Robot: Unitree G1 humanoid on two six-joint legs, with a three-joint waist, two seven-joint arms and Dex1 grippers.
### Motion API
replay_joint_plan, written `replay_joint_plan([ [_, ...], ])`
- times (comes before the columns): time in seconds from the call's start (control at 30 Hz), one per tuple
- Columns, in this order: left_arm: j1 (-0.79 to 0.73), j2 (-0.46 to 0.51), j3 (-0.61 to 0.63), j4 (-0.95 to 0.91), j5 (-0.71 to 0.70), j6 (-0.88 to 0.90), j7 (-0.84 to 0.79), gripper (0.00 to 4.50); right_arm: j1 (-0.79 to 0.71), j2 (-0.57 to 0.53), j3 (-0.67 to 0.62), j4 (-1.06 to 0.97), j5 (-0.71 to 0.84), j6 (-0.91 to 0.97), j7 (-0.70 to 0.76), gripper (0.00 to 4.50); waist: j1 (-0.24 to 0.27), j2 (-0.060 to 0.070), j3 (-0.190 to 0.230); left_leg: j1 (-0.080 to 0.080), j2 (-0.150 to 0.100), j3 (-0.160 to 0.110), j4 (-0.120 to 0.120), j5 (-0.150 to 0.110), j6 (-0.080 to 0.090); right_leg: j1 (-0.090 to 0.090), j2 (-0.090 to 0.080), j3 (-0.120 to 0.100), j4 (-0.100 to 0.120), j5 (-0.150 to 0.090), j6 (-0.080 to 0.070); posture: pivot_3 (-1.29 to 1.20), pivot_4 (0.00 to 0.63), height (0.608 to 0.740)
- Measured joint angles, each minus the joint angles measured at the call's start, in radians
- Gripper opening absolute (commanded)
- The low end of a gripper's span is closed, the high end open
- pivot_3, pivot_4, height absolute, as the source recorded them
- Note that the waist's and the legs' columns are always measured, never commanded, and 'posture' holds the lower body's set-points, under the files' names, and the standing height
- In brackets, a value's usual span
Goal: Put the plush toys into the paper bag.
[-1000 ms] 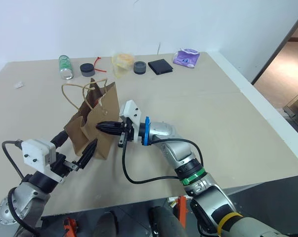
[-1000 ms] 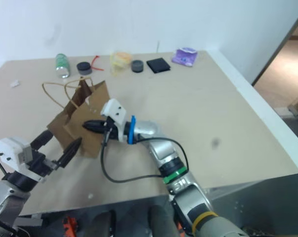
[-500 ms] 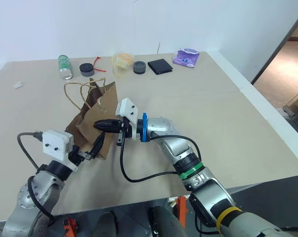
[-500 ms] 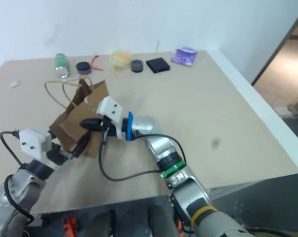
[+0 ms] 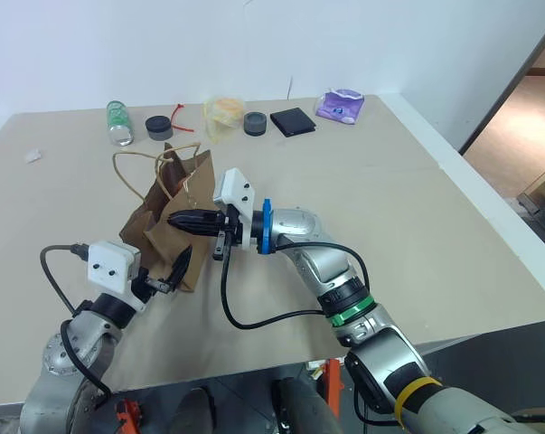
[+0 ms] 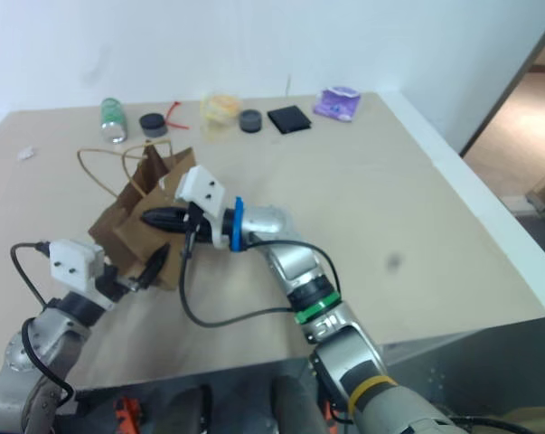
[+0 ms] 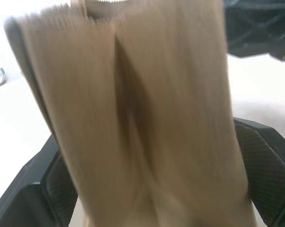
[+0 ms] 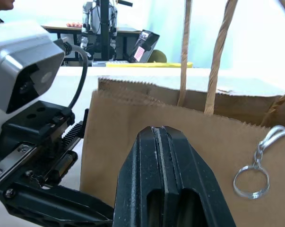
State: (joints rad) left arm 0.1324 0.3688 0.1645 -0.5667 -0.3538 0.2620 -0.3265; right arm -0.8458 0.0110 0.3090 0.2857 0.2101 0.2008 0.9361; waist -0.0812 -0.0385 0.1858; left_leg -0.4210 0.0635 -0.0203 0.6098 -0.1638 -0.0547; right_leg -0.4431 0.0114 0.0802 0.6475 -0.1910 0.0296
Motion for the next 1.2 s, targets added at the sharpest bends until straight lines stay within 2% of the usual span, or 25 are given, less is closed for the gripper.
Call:
replay_joint_plan([
  [0.33,-0.033,-0.040,-0.002,0.041,0.034,-0.020,0.016,4.50,-0.012,0.000,0.004,0.000,0.000,0.008,0.001,0.04,0.000,0.000,0.000,0.000,0.000,0.000,0.000,0.000,0.000,0.000,0.000,0.000,0.000,0.000,0.000,0.00,0.150,0.740],
  [0.43,-0.033,-0.047,-0.002,0.048,0.041,-0.036,0.015,3.76,-0.012,-0.002,0.004,0.000,0.000,0.011,0.001,0.00,0.000,0.000,0.000,0.000,0.000,0.000,0.000,0.000,0.000,0.000,0.000,0.000,0.000,0.000,0.000,0.00,0.150,0.740],
  [0.67,-0.031,-0.065,-0.001,0.064,0.038,-0.070,0.002,0.14,-0.012,-0.003,0.004,0.000,-0.001,0.014,0.001,0.00,0.000,0.000,0.000,0.000,0.000,0.000,0.000,0.000,0.000,0.000,0.000,0.000,0.000,0.000,0.000,0.00,0.150,0.740],
  [0.87,-0.028,-0.077,0.009,0.090,0.029,-0.103,-0.012,0.06,-0.012,-0.004,0.004,0.000,-0.001,0.014,-0.001,0.00,0.000,0.000,0.000,0.000,0.000,0.000,0.000,0.000,0.000,0.000,0.000,0.000,0.000,0.000,0.000,0.00,0.150,0.740],
  [0.97,-0.028,-0.085,0.021,0.102,-0.024,-0.106,-0.039,0.06,-0.012,-0.011,-0.008,-0.007,0.019,0.036,0.001,0.00,0.001,0.000,0.000,-0.001,0.000,0.000,0.000,0.000,0.000,0.000,0.000,0.000,0.000,0.000,0.000,0.00,0.150,0.740],
  [1.1,-0.037,-0.066,0.043,0.110,-0.208,-0.053,-0.140,0.06,-0.014,-0.086,-0.150,-0.094,0.226,0.223,0.051,0.00,0.008,0.000,0.000,-0.002,0.000,-0.001,0.001,0.000,0.000,0.000,0.000,-0.001,0.000,0.000,0.000,0.00,0.150,0.740],
  [1.2,-0.045,0.040,0.088,0.118,-0.336,0.017,-0.250,0.06,-0.029,-0.252,-0.311,-0.104,0.401,0.403,0.115,0.00,0.012,-0.001,0.000,-0.003,-0.001,-0.001,0.002,0.000,0.000,0.000,-0.001,0.000,0.000,-0.001,0.001,0.00,0.150,0.740],
])
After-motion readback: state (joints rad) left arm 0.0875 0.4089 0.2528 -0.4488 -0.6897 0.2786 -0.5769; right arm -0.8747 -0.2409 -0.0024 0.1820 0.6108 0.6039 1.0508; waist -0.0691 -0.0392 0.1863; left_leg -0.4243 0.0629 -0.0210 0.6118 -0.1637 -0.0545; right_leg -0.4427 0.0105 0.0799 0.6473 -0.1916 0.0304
